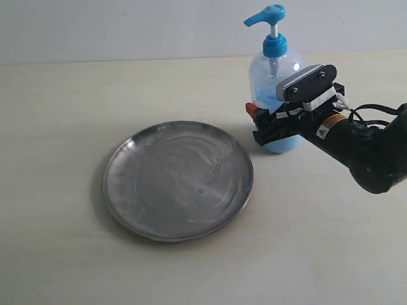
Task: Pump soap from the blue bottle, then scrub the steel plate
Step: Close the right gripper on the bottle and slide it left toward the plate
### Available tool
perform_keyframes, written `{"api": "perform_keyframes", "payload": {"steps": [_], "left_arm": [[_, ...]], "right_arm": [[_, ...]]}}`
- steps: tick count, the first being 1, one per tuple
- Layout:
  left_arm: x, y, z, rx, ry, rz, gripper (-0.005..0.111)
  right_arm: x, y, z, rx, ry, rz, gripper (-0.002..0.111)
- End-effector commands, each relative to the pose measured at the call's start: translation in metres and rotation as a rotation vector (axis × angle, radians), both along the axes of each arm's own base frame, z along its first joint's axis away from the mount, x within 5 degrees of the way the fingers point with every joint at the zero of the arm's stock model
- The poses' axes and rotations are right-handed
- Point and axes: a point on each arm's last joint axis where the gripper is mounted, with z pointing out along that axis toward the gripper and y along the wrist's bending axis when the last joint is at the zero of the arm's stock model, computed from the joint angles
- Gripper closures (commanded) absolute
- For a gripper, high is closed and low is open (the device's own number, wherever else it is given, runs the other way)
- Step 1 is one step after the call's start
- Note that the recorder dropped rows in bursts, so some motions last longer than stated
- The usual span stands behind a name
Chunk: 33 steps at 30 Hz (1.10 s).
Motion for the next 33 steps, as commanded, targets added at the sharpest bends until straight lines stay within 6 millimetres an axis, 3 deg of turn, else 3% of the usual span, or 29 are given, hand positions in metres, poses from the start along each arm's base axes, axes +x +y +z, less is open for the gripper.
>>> {"api": "perform_keyframes", "payload": {"steps": [1,33], "left_arm": [[0.000,0.000,0.000,-0.005,-0.015,0.004,0.107],[0.000,0.000,0.000,-0.005,-0.015,0.004,0.107]], "right_arm": [[0.013,0.006,0.017,0.004,-0.114,0.046,0.108],[0.023,0.026,0.029,-0.014,-0.162,0.238,0.108]]}}
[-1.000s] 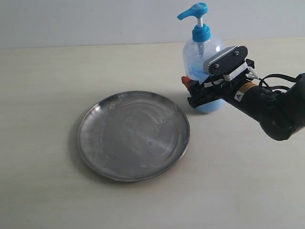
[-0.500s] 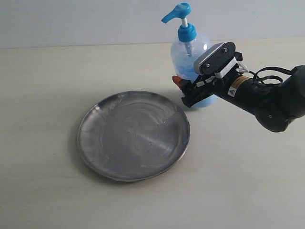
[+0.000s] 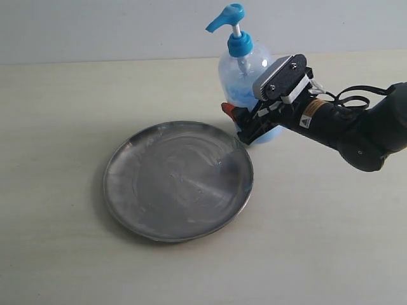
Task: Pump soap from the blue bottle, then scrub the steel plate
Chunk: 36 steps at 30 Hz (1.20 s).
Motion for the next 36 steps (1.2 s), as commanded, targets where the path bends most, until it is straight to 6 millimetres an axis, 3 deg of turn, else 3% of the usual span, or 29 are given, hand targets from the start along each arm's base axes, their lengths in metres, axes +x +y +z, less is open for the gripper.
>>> {"api": "perform_keyframes", "payload": {"steps": [1,12,36], "left_arm": [[0.000,0.000,0.000,-0.005,-0.015,0.004,0.107],[0.000,0.000,0.000,-0.005,-0.015,0.004,0.107],[0.000,0.000,0.000,-0.005,-0.015,0.004,0.107]], "right_arm": [[0.005,0.003,0.019,0.070,-0.103,0.015,0.108],[0.004,0.003,0.008,0.049,-0.081,0.029,0.108],[0.004,0.003,0.005,0.017,-0.062,0.030,0.108]]}}
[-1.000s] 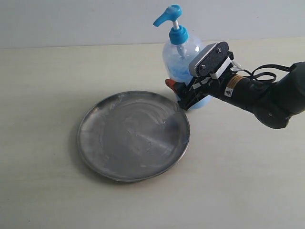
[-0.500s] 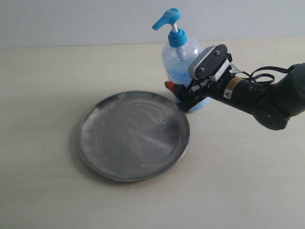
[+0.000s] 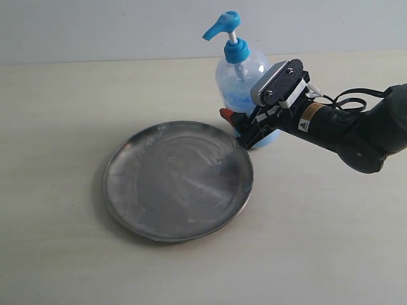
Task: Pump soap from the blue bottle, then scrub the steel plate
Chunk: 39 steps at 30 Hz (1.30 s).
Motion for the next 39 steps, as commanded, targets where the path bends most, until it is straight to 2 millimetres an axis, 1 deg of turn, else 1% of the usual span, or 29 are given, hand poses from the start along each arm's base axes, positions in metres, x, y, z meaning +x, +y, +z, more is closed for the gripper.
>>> {"api": "perform_keyframes", "payload": {"steps": [1,6,39], "left_arm": [[0.0000,0.0002,0.0005,-0.005,-0.015,0.004,0.107],[0.0000,0.0002,0.0005,-0.005,-0.015,0.004,0.107],[0.0000,0.0001,0.0007,-0.005,-0.017,0.004,0.107]], "right_arm": [[0.0048,0.0012,0.0122,0.037,-0.074,0.003,0.108],[0.0047,0.0002,0.0087,0.012,-0.044,-0.004,0.108],[0.0047,0.0000,0.0079,0.006,-0.038,-0.006,0.108]]}}
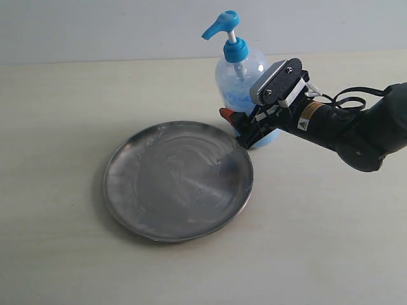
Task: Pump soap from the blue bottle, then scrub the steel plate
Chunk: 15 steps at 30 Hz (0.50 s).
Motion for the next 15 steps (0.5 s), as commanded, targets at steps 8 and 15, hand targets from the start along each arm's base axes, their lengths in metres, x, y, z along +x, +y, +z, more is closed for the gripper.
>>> {"api": "perform_keyframes", "payload": {"steps": [8,15], "left_arm": [[0.0001,0.0001,0.0012,-0.006,-0.023,0.004,0.107],[0.0028,-0.0001,0.0008,-0.004,-0.004,0.004,0.107]], "right_arm": [[0.0031,0.0000,0.0074,0.008,-0.038,-0.001,0.108],[0.0031,-0.0002,0.0069,0.004,-0.034,-0.002,0.108]]}}
